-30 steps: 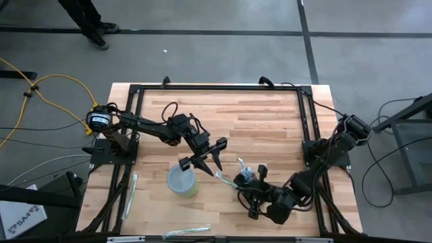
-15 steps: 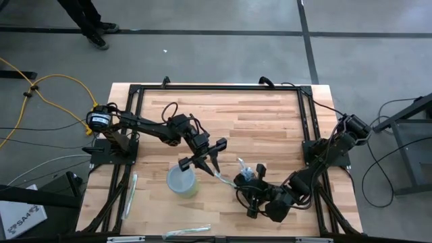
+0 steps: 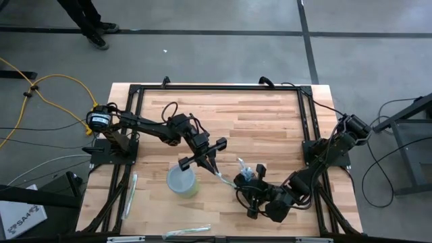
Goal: Pick & Place toothbrushing station
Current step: Put the right green toothbrush into the black mesh organizer, then put the top green toothbrush into the black mesh organizer
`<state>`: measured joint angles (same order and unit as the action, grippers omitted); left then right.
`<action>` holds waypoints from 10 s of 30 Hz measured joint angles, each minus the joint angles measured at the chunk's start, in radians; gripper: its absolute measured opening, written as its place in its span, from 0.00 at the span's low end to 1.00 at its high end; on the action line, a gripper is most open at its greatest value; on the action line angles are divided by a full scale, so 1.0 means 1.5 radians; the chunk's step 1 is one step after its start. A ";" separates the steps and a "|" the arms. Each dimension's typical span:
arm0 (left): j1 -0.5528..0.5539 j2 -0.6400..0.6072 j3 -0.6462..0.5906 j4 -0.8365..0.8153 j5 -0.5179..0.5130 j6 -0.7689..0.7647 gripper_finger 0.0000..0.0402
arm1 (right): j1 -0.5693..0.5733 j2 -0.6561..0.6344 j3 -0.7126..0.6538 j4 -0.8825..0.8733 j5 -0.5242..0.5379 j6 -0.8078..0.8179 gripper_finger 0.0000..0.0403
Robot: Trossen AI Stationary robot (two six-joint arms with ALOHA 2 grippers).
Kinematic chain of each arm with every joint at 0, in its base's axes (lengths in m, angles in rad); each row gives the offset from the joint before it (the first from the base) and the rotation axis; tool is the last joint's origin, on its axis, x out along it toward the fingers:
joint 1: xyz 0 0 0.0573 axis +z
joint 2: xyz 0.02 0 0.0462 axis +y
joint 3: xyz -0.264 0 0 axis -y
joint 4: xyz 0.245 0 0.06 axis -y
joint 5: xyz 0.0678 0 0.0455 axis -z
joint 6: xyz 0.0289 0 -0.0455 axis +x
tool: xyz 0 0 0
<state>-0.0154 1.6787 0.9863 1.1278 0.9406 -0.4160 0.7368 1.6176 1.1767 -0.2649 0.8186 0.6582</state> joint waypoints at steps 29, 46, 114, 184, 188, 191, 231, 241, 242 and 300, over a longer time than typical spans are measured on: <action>0.000 0.001 0.000 0.000 -0.001 -0.003 0.01 | 0.000 0.000 0.000 0.010 -0.034 0.003 0.08; 0.000 0.001 0.000 0.060 0.035 -0.090 0.01 | 0.002 0.000 0.000 0.072 -0.074 -0.043 0.25; -0.194 0.148 0.409 -0.549 -0.389 0.193 0.00 | 0.211 -0.064 -0.001 -0.794 -0.015 0.851 0.22; -0.134 0.289 0.445 -0.476 -0.324 0.177 0.00 | 0.264 -0.026 -0.075 -0.718 -0.059 0.977 0.22; -0.134 0.296 0.445 -0.463 -0.294 0.177 0.00 | 0.264 -0.026 -0.075 -0.717 -0.059 0.976 0.22; -0.134 0.298 0.445 -0.461 -0.291 0.182 0.03 | 0.264 -0.026 -0.075 -0.715 -0.059 0.972 0.22; -0.015 0.284 0.445 -0.391 -0.021 0.068 0.22 | 0.264 -0.026 -0.075 -0.695 -0.059 0.942 0.22; 0.037 0.191 0.445 -0.591 -0.029 0.174 0.22 | 0.264 -0.026 -0.075 -0.690 -0.059 0.950 0.22; 0.039 0.180 0.445 -0.633 -0.047 0.201 0.22 | 0.264 -0.026 -0.075 -0.690 -0.059 0.952 0.22; 0.404 -0.321 0.026 -0.991 -0.158 0.189 0.09 | 0.228 -0.026 -0.075 -0.635 -0.059 0.967 0.22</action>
<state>0.5901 1.1974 1.0260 -0.3579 0.7030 -0.1322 1.0793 1.5784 1.0645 -1.2170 0.7300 2.1094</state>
